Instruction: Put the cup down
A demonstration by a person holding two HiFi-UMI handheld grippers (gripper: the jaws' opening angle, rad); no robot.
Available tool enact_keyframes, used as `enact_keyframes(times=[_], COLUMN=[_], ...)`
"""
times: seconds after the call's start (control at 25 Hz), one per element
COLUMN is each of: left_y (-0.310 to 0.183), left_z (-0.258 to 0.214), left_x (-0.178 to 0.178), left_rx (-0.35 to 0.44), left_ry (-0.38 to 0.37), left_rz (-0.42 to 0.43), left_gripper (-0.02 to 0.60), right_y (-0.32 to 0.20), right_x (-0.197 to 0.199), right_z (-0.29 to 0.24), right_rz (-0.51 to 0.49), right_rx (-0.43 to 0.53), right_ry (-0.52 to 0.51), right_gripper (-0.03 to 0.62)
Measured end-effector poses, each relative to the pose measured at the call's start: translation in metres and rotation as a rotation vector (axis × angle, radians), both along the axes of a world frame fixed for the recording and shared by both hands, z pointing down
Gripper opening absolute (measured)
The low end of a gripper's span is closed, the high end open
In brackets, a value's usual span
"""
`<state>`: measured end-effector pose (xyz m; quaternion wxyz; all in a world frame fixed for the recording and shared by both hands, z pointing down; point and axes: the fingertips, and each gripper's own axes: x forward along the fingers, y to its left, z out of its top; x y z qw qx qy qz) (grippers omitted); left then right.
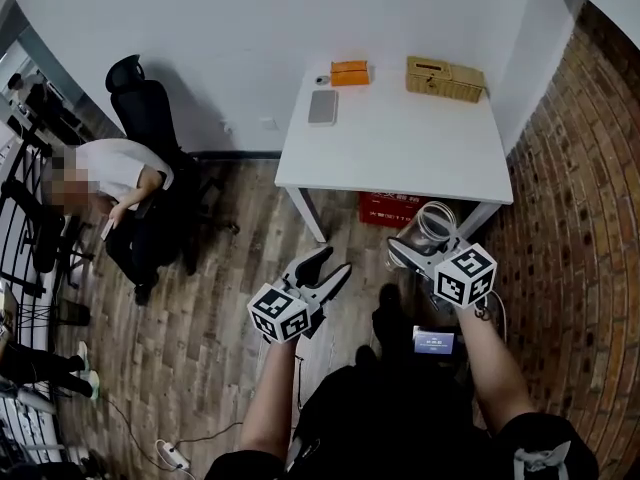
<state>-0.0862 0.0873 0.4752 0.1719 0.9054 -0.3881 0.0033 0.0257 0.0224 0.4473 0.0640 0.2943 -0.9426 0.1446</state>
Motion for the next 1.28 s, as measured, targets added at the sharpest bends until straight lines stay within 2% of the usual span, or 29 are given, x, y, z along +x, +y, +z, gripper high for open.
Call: enact_keyframes(times=[0.28,0.84,1.04,1.28], left_y=[-0.067,-0.282,-0.325,-0.346], left_z=[0.013,0.009,0.012,0.008], left_x=[-0.016,-0.054,-0.057,-0.061], left_rx=[-0.011,-0.036,-0.053,-0.051], left_ry=[-0.023,-0.022,-0.016,-0.012], left_rz=[-0.014,-0.094,-0.115,-0.102], left_gripper=[0.221,0.221,0.221,0.221], right_y=[-0.076,-0.293,-0.334,-0.348], right_x=[-0.023,-0.077,-0.086,-0.099], right_z=[0.014,0.016,0.019,0.022], right_rz=[-0.030,-0.120,-0.139,-0.150], right_rx=[-0.006,-0.055,-0.063,-0.078], right_ry=[-0.021,-0.054,-0.072,-0.076], right_gripper=[0.337,0.337,0.338,0.339])
